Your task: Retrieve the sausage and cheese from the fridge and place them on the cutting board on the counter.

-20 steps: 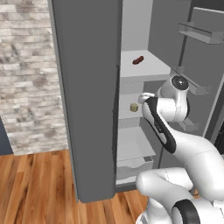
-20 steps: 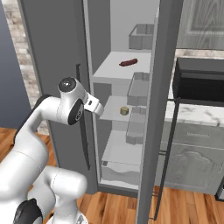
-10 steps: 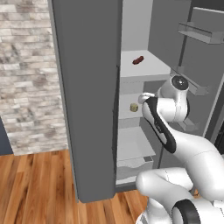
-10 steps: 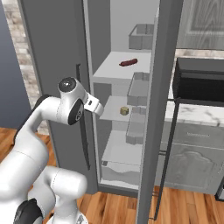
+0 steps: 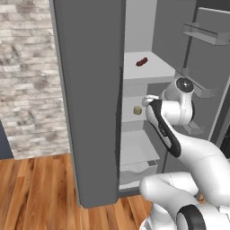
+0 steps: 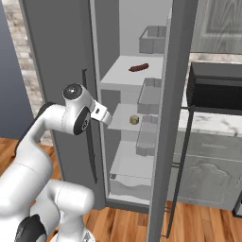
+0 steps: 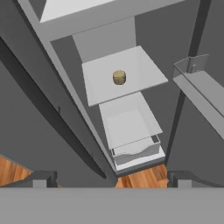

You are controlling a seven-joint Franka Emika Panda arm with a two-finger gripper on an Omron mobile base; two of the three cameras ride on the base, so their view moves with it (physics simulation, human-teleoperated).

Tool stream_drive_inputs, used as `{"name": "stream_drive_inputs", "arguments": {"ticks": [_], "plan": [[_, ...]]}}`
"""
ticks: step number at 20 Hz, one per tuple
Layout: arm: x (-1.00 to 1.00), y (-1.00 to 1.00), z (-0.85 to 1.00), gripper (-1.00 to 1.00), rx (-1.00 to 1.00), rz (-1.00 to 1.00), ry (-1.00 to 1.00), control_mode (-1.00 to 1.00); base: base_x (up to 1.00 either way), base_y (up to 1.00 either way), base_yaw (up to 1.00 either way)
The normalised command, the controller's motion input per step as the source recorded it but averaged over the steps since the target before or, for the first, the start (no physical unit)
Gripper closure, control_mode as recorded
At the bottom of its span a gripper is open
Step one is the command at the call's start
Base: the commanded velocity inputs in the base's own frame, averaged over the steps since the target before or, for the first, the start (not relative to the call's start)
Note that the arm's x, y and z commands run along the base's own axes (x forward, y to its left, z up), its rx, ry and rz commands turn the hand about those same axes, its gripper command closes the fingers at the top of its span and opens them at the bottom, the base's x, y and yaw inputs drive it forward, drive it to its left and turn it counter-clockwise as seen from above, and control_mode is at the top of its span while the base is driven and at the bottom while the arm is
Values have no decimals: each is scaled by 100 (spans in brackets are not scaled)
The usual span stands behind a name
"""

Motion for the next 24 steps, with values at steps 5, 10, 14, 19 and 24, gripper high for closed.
{"name": "stream_drive_inputs", "arguments": {"ticks": [5,10,14,19,24], "plan": [[0,0,0,-100,0,0,0,100,18,1,-1],[0,0,0,-100,0,0,0,100,58,2,0],[0,0,0,-100,0,0,0,100,49,0,0],[0,0,0,-100,0,0,0,100,52,0,0],[0,0,0,-100,0,0,0,100,34,-12,0]]}}
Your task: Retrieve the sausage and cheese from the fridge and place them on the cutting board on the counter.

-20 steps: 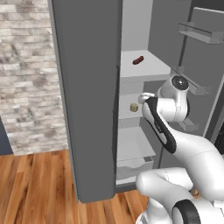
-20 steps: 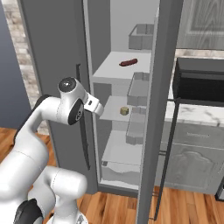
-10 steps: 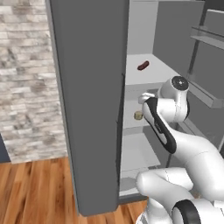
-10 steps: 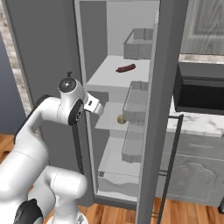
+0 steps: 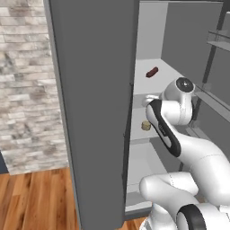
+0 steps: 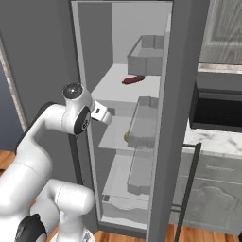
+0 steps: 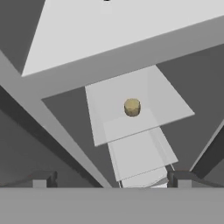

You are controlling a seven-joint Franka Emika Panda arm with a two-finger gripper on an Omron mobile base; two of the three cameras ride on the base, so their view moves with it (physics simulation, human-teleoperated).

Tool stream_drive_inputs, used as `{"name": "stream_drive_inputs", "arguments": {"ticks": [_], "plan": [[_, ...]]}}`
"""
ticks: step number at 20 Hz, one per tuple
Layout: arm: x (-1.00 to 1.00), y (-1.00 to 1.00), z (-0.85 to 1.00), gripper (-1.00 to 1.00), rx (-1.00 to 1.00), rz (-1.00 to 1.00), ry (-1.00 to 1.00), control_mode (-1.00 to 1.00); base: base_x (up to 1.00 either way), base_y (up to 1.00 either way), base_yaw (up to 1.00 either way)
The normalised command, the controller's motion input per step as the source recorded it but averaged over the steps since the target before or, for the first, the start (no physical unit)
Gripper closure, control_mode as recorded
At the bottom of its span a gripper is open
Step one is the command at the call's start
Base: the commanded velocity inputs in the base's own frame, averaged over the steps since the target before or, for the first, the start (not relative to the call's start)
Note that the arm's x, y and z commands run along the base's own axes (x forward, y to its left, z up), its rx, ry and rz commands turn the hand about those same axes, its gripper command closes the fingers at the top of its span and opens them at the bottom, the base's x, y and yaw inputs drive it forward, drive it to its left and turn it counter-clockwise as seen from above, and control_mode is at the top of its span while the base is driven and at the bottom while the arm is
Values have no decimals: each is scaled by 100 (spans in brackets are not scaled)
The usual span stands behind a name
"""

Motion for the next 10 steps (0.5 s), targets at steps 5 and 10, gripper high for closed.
{"name": "stream_drive_inputs", "arguments": {"ticks": [5,10], "plan": [[0,0,0,-100,0,0,0,100,37,-25,0],[0,0,0,-100,0,0,0,100,4,-11,0]]}}
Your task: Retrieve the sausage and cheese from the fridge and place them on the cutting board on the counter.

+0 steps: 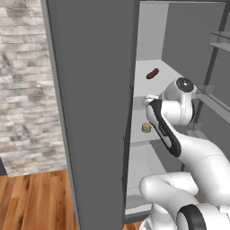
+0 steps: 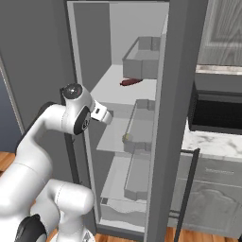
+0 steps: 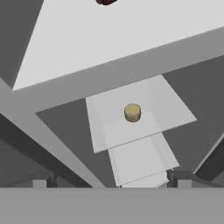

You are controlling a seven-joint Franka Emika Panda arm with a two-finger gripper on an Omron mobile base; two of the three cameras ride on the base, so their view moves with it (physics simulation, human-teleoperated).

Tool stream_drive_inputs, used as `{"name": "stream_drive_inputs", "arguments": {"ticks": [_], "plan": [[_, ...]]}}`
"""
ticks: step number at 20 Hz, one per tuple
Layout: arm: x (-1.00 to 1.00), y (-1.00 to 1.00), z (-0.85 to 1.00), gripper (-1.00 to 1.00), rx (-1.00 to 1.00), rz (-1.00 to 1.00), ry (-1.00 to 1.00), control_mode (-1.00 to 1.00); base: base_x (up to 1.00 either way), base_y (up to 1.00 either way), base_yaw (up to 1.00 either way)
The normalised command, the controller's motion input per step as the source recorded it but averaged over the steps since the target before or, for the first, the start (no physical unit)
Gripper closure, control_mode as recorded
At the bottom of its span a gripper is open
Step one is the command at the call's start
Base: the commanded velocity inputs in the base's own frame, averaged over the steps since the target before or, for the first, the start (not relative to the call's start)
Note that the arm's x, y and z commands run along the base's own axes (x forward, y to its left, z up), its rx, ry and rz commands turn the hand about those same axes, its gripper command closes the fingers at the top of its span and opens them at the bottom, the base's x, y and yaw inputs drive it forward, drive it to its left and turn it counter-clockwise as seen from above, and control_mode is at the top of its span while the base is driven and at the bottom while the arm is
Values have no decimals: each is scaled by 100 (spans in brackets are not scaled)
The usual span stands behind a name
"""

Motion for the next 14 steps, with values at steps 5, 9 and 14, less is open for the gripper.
{"name": "stream_drive_inputs", "arguments": {"ticks": [5,9,14], "plan": [[0,0,0,-100,0,0,0,100,0,0,0],[0,0,0,-100,0,0,0,100,0,0,0],[0,0,0,-100,0,0,0,100,0,0,0]]}}
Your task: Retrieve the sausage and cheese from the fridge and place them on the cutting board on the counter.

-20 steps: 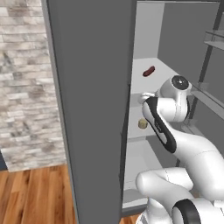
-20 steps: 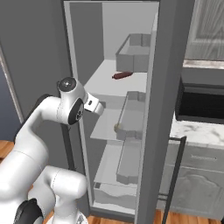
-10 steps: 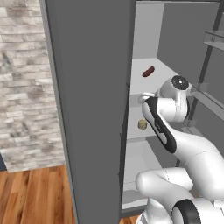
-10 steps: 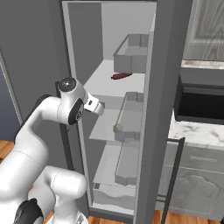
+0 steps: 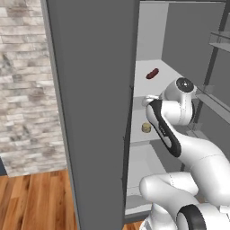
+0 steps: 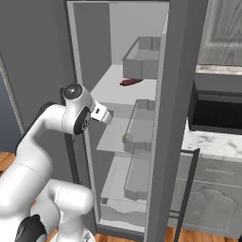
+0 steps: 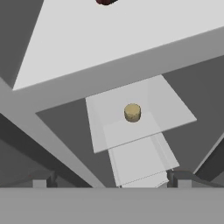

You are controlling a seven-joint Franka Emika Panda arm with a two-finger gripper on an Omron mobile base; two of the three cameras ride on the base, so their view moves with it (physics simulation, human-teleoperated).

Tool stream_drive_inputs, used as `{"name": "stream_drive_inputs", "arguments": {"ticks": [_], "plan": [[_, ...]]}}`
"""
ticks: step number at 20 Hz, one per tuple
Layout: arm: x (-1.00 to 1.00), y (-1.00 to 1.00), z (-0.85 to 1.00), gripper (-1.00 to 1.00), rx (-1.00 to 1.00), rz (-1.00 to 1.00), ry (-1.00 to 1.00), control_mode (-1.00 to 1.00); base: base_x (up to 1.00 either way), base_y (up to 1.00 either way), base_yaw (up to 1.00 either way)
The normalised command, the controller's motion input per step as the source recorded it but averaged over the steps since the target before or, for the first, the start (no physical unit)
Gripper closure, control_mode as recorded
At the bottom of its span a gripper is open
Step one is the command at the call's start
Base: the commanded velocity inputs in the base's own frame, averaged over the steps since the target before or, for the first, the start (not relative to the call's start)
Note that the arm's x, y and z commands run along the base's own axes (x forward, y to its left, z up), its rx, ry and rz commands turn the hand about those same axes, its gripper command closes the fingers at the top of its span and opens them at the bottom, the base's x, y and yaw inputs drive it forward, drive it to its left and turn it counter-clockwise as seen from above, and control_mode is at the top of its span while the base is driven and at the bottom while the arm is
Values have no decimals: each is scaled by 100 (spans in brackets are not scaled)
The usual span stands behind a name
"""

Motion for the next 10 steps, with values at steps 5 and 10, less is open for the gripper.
{"name": "stream_drive_inputs", "arguments": {"ticks": [5,10], "plan": [[0,0,0,-100,0,0,0,-100,0,0,0],[0,0,0,-100,0,0,0,-100,0,0,0]]}}
